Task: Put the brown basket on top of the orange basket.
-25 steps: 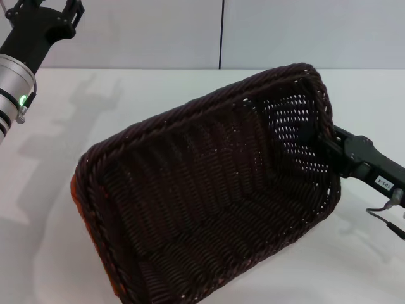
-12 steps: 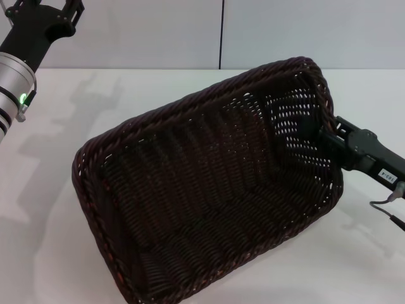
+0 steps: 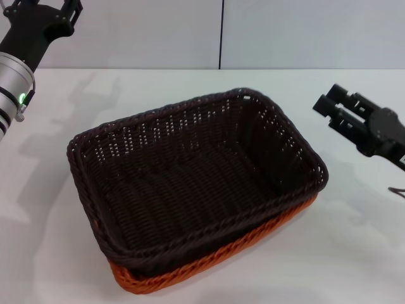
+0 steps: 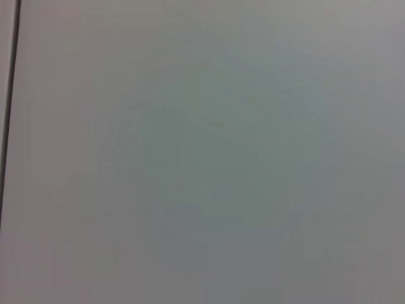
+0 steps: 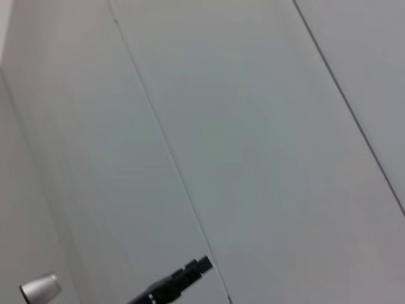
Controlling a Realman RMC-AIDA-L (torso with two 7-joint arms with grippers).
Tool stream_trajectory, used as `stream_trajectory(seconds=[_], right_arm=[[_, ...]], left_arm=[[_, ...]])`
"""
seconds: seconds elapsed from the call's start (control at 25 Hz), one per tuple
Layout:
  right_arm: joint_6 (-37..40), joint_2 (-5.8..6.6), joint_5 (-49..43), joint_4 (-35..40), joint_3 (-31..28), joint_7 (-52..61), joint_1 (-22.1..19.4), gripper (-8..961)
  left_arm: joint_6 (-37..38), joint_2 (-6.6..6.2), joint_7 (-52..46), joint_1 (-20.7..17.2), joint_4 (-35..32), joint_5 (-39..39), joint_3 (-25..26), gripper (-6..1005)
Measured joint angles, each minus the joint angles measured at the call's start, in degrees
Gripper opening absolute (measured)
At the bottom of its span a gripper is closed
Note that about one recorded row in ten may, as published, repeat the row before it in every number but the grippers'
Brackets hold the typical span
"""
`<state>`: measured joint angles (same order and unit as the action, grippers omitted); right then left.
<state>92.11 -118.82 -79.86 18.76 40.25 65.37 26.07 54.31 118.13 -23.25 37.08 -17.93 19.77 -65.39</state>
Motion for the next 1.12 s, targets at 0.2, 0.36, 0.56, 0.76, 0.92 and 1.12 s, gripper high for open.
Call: stream_trajectory(seconds=[0.2, 0.36, 0.56, 0.76, 0.92, 1.12], right_arm=[[2.10, -0.03, 1.12, 2.65, 0.01, 0.01, -0.12, 574], [3.06, -0.03, 3.12, 4.45, -0.03, -1.89, -0.36, 574], [3.49, -0.02, 9.34, 4.54, -0.06, -11.66, -1.52, 575], [2.20, -0.15, 18.70, 1.89, -0.15, -23.46, -2.60, 575], [-0.95, -0.12, 27.96, -2.44, -0.64, -33.71, -2.40, 575], [-8.38, -0.11, 41.25, -5.84, -0.73, -40.01, -1.39, 574]], left_arm=[[0.00, 0.00, 0.02, -0.42, 0.00, -0.07, 0.10, 605], [0.11, 0.00, -0.09, -0.82, 0.00, -0.09, 0.48, 605], [0.57, 0.00, -0.47, -1.28, 0.00, -0.09, 0.53, 605], [1.00, 0.11, -0.69, -1.39, 0.00, -0.11, 0.71, 605], [1.89, 0.29, -1.34, -1.75, 0.00, -0.29, 1.20, 605], [6.08, 0.51, -3.40, -3.47, 0.98, -0.32, 1.21, 605]])
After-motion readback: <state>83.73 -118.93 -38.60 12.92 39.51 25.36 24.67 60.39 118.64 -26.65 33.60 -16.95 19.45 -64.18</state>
